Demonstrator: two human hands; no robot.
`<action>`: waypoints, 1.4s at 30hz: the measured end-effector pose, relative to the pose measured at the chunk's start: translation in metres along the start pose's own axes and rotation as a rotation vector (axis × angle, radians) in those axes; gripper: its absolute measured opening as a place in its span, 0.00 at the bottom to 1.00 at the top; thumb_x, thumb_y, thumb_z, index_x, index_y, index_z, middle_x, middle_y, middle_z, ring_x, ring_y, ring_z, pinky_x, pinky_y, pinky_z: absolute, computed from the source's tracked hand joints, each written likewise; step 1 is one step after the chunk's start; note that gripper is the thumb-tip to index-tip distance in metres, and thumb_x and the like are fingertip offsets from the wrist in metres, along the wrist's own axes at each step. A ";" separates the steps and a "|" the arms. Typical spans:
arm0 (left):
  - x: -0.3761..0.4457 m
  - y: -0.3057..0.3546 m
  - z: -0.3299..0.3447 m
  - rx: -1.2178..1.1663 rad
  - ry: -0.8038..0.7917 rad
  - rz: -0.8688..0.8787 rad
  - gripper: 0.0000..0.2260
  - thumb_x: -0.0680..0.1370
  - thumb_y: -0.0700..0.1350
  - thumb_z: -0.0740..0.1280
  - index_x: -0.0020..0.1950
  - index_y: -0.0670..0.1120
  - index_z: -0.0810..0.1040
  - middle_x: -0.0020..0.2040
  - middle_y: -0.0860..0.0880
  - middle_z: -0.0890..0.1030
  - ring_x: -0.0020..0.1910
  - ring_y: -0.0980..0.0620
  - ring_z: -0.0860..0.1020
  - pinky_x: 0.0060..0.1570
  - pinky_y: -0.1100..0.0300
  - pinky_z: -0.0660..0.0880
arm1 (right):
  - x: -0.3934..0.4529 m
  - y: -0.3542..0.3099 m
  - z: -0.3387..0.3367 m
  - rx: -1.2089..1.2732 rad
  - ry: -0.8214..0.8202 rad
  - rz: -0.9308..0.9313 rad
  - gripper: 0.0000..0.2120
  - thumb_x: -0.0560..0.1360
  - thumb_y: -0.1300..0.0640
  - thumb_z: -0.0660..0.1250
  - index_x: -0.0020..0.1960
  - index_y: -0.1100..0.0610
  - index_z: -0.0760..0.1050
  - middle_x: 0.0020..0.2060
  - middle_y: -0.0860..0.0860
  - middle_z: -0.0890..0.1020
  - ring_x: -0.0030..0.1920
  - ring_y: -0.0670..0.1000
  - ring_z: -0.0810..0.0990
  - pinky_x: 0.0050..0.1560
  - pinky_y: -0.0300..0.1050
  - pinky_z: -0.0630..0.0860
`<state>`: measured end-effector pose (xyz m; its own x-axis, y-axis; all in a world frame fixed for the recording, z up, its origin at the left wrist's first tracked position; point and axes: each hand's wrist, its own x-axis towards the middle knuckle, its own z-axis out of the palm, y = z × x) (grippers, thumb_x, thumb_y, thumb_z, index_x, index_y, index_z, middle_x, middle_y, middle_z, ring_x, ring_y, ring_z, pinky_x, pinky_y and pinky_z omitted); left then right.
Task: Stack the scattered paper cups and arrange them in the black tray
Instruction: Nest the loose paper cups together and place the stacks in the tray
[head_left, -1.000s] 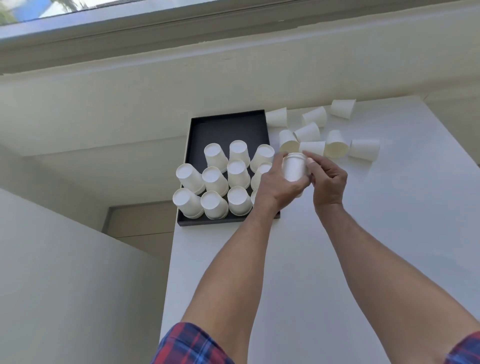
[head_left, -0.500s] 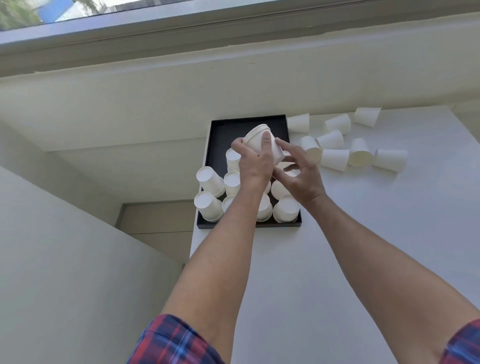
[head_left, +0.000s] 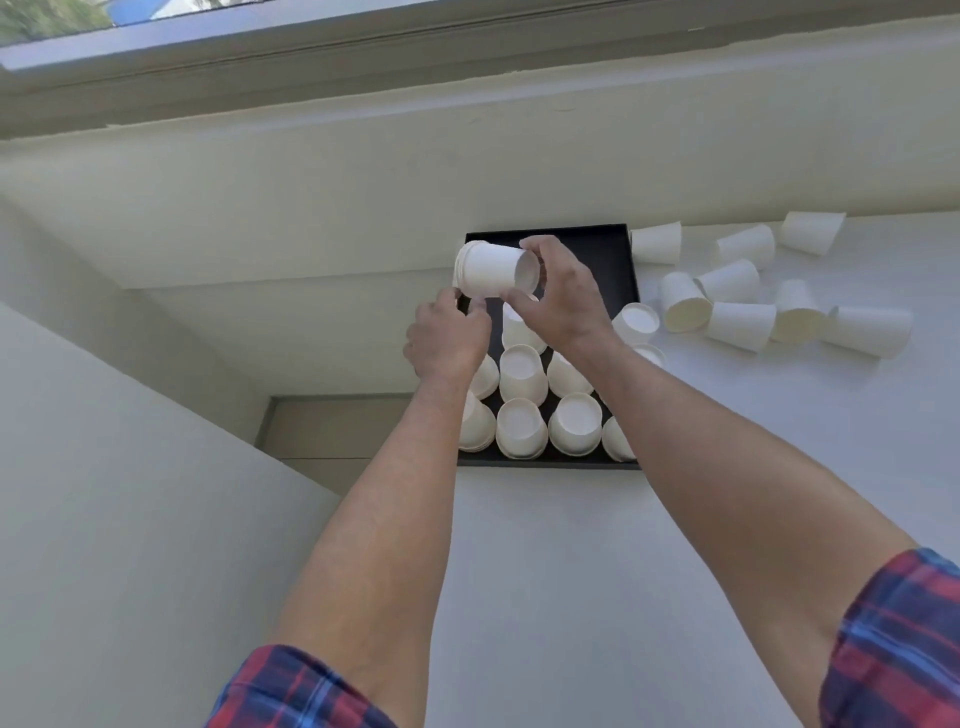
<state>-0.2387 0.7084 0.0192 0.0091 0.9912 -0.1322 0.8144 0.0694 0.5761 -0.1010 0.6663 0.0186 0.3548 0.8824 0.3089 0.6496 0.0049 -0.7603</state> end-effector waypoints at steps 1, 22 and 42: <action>0.000 -0.007 0.002 0.050 -0.048 -0.018 0.22 0.83 0.60 0.56 0.73 0.52 0.72 0.69 0.44 0.74 0.68 0.39 0.72 0.67 0.45 0.68 | 0.003 -0.001 0.005 -0.028 -0.016 -0.001 0.26 0.73 0.55 0.75 0.68 0.58 0.72 0.60 0.51 0.79 0.59 0.53 0.77 0.54 0.44 0.73; -0.003 -0.036 0.022 0.073 -0.295 0.222 0.25 0.83 0.39 0.55 0.81 0.43 0.60 0.80 0.47 0.60 0.70 0.45 0.72 0.66 0.45 0.72 | 0.016 0.020 0.078 -0.800 -0.592 -0.211 0.29 0.84 0.47 0.56 0.82 0.52 0.53 0.82 0.50 0.51 0.80 0.53 0.56 0.74 0.54 0.59; -0.053 0.032 0.057 0.103 0.236 0.827 0.11 0.77 0.45 0.65 0.59 0.44 0.76 0.66 0.49 0.77 0.62 0.46 0.74 0.58 0.51 0.67 | -0.017 0.105 -0.075 -0.695 0.005 0.221 0.24 0.76 0.61 0.65 0.71 0.60 0.69 0.67 0.56 0.74 0.66 0.60 0.71 0.65 0.53 0.68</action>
<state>-0.1797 0.6522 -0.0013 0.5108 0.7169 0.4744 0.6479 -0.6838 0.3357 0.0114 0.6170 -0.0237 0.5294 0.8259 0.1937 0.8385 -0.4748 -0.2674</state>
